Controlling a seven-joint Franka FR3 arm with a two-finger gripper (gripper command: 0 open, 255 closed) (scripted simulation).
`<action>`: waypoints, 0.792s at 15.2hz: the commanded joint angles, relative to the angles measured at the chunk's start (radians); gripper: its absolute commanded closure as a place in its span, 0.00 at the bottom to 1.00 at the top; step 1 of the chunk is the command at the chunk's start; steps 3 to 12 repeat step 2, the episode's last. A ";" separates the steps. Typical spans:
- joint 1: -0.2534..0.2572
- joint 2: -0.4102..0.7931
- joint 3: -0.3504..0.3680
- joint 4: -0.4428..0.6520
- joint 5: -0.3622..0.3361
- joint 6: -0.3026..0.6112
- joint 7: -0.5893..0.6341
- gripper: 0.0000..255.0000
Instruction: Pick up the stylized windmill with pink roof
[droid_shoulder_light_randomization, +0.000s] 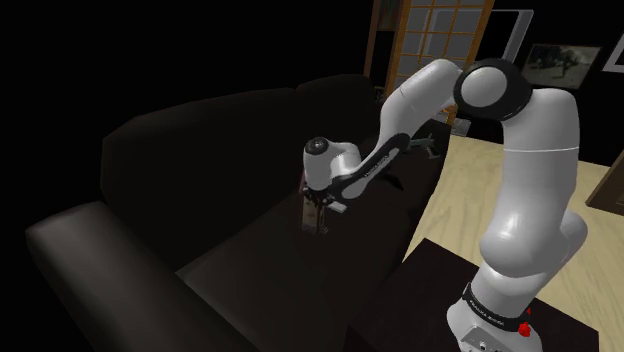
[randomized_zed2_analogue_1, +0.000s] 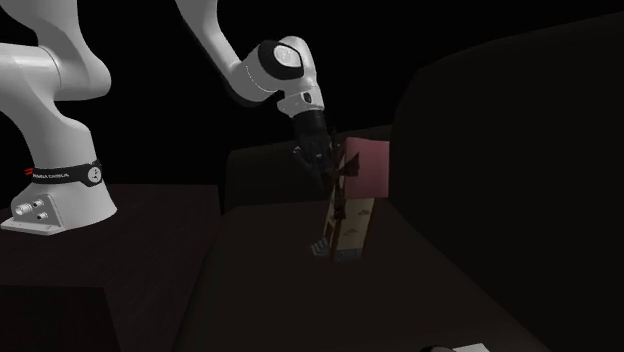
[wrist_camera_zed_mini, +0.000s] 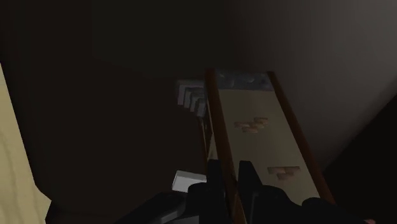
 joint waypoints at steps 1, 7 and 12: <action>-0.005 -0.015 0.007 -0.001 0.017 -0.006 -0.015 1.00; -0.005 -0.015 0.007 -0.001 0.017 -0.006 -0.015 1.00; -0.005 -0.015 0.007 -0.001 0.017 -0.006 -0.015 1.00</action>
